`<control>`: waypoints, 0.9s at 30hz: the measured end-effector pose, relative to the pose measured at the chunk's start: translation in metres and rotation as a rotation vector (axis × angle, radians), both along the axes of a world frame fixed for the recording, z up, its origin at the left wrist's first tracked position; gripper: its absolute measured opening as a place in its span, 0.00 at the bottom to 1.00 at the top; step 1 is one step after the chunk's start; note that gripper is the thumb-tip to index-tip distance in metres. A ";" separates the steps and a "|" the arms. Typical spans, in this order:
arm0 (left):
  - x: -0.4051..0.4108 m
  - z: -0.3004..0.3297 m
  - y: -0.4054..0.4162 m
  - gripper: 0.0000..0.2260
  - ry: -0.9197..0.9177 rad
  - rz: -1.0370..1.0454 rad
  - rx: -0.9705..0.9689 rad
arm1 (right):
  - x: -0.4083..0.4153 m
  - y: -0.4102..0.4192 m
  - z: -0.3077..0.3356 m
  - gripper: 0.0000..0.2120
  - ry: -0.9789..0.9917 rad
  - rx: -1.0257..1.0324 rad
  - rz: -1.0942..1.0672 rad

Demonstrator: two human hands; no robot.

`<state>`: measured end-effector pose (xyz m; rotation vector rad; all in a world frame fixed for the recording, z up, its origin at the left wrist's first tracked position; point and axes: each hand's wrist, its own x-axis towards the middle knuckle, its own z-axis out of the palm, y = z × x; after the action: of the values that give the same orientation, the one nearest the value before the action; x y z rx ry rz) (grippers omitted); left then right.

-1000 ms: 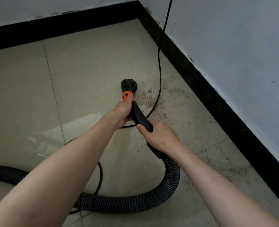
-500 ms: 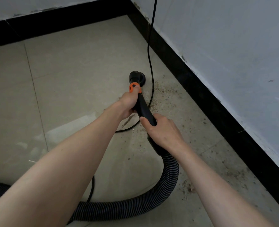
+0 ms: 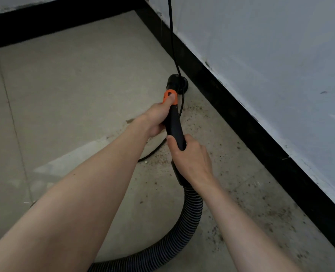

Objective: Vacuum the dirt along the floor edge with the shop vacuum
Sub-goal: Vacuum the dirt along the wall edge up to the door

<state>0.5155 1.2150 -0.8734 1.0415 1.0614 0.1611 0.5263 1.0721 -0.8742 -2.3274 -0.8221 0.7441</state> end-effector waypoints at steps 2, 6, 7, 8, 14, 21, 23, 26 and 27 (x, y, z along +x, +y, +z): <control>0.007 -0.001 -0.005 0.18 -0.018 -0.032 -0.015 | 0.002 -0.005 -0.002 0.20 0.000 0.010 -0.032; 0.023 -0.003 -0.016 0.15 -0.063 -0.044 0.005 | 0.010 -0.014 -0.005 0.20 0.075 0.077 -0.116; 0.026 -0.002 -0.018 0.15 -0.072 -0.041 0.013 | 0.012 -0.015 -0.005 0.19 0.102 0.096 -0.132; 0.028 -0.002 -0.019 0.15 -0.078 -0.039 0.019 | 0.013 -0.017 -0.006 0.18 0.134 0.118 -0.152; 0.031 0.005 -0.034 0.13 -0.187 -0.089 -0.050 | 0.022 -0.028 0.005 0.16 0.471 0.321 -0.360; 0.033 0.018 -0.056 0.10 -0.224 -0.103 -0.074 | 0.024 -0.039 0.026 0.22 0.900 0.444 -0.483; 0.029 0.020 -0.058 0.09 -0.225 -0.090 -0.079 | 0.021 -0.041 0.031 0.23 0.925 0.435 -0.479; 0.020 0.025 -0.058 0.10 -0.210 -0.086 -0.088 | 0.016 -0.045 0.035 0.23 0.961 0.417 -0.463; 0.016 0.027 -0.059 0.12 -0.202 -0.085 -0.092 | 0.014 -0.046 0.036 0.23 0.962 0.408 -0.461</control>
<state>0.5319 1.1561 -0.8467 0.9640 0.8332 0.1444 0.5401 1.0265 -0.8387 -1.4287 0.0102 1.1776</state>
